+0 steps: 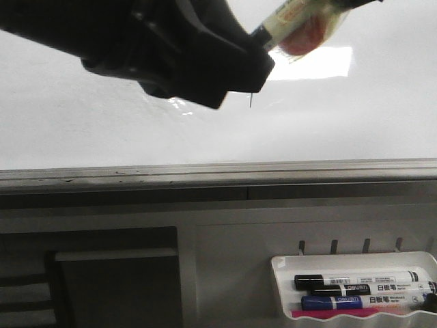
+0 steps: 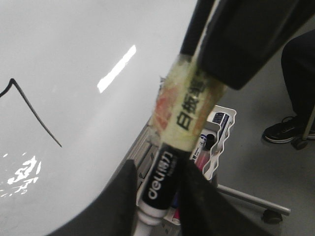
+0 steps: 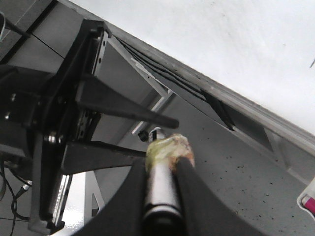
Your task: Write number 7 on whiteboard
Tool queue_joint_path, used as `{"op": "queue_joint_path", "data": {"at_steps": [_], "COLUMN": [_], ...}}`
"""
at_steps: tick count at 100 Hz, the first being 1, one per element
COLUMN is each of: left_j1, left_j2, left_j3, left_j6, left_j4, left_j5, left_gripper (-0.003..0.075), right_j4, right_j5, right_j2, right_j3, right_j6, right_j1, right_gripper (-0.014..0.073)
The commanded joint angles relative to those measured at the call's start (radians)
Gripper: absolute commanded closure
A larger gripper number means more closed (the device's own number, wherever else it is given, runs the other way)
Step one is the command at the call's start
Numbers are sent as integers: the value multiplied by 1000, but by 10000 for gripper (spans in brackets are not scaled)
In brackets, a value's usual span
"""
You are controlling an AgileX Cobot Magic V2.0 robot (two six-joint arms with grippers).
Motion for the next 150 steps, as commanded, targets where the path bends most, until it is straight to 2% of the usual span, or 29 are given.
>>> {"op": "queue_joint_path", "data": {"at_steps": [1,12,19,26,33,38,43,69,80,88,118,150], "left_j1": [-2,-2,-2,-2,0,5,16,143,200,233,351,356], "left_j2": [-20,-20,-20,-20,-20,-20,-23,-96,-110,-102,6,125], "left_j3": [-37,-37,-37,-37,-37,-37,-37,-20,16,35,21,-47], "left_j6": [-2,-2,-2,-2,-2,-2,-2,-2,-2,-2,-6,-6], "left_j4": [-1,1,-1,-7,-19,-36,-67,-369,-571,-656,-683,-683], "left_j5": [-87,-87,-87,-87,-87,-87,-87,-109,-175,-214,-226,-241], "left_gripper": [727,741,741,741,741,741,741,741,741,741,741,741], "right_j4": [43,43,43,43,43,43,43,-17,-44,-44,-43,-41], "right_j5": [4,8,15,15,4,-11,-22,-128,-129,-131,-141,-150], "right_j2": [-13,-13,-13,-13,-13,-13,-19,-135,-189,-219,-252,-252], "right_j3": [-35,-35,-35,-35,-35,-35,-39,-43,-33,-17,22,33], "right_j6": [-4,-4,-4,-4,-4,-4,-4,-4,-4,-4,-4,-4], "right_j1": [-6,-6,-6,-6,-6,-6,-12,-120,-155,-160,-160,-160], "right_gripper": [654,642,573,450,291,210,169,166,166,166,166,166]}}
